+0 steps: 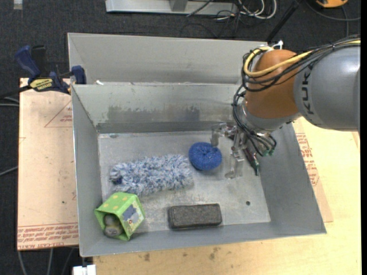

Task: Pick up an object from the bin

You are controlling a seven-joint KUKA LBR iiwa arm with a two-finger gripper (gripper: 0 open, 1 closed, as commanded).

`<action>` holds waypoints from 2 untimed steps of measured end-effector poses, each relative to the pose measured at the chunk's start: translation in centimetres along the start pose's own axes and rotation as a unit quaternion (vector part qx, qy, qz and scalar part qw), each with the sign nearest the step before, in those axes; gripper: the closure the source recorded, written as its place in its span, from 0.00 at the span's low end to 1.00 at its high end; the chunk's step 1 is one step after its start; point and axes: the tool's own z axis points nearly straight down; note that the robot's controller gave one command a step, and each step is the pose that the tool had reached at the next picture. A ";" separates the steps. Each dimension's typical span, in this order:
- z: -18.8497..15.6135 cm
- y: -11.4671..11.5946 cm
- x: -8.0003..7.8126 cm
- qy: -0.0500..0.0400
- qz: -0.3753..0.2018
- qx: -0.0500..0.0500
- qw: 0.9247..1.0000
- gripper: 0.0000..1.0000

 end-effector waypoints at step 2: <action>3.4 6.3 -5.0 -0.004 0.023 0.000 1.000 1.00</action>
Offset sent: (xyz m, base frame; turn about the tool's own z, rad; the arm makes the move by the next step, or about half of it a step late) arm 0.0347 0.0698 -0.0358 0.0486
